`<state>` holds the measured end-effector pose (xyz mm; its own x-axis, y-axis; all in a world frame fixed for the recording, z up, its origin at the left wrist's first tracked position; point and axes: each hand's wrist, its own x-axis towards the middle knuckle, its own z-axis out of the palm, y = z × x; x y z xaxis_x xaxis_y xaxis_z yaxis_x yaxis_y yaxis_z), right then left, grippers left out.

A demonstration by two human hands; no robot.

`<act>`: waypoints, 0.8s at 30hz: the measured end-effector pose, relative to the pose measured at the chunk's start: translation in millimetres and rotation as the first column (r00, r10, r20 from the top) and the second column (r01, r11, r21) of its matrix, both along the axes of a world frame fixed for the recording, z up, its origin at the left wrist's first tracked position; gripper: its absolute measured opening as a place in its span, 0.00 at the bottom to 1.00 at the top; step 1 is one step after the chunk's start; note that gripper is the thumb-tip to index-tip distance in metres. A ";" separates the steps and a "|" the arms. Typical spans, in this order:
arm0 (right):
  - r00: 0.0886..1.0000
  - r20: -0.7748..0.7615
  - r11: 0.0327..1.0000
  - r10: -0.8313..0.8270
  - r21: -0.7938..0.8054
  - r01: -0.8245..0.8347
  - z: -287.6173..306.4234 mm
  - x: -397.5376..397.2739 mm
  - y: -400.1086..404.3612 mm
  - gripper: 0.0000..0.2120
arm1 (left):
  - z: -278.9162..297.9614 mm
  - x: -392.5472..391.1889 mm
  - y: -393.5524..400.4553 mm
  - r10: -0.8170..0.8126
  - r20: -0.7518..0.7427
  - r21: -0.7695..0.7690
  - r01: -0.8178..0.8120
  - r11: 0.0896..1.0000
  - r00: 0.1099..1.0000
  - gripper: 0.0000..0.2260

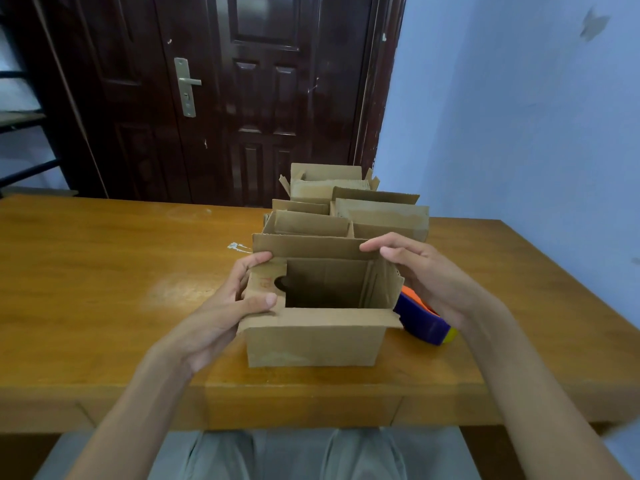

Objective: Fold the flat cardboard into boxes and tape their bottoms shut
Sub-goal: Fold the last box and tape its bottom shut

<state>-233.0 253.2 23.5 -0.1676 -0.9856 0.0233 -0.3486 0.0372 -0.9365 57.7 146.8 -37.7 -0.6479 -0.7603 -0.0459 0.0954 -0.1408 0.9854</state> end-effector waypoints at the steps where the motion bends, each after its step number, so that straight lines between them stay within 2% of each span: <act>1: 1.000 -0.027 1.000 0.012 0.007 -0.012 3.2 0.3 -0.1 0.15 | 0.3 0.8 -1.9 -0.018 0.005 0.002 0.018 1.000 1.000 0.36; 5: 0.987 -0.156 0.999 0.035 0.041 -0.029 10.4 5.4 -2.7 0.15 | 0.6 1.2 -5.5 -0.041 0.023 -0.012 0.041 0.999 0.999 0.40; 12: 0.933 -0.348 0.992 0.097 0.112 -0.061 -9.2 22.3 -12.4 0.18 | -2.7 -3.7 2.3 -0.003 -0.013 -0.045 0.003 0.999 1.000 0.34; 14: 0.922 -0.378 0.995 0.081 0.085 -0.053 -14.3 26.4 -12.1 0.19 | -3.6 -3.8 2.9 -0.005 -0.015 -0.053 0.005 0.999 1.000 0.34; 16: 0.939 -0.340 0.998 0.051 0.044 -0.039 -16.5 25.0 -11.8 0.19 | -3.4 -2.7 3.2 -0.005 -0.003 -0.068 0.005 0.998 1.000 0.32; 21: 0.994 -0.090 0.998 -0.054 0.013 0.055 -31.2 23.1 -9.3 0.13 | -4.3 -5.2 4.3 0.031 0.047 -0.128 -0.025 0.992 0.998 0.27; 24: 0.992 0.034 0.986 -0.117 -0.112 0.121 -44.8 24.5 -7.8 0.15 | -11.0 -8.2 6.2 0.068 0.001 -0.146 -0.067 0.987 0.998 0.23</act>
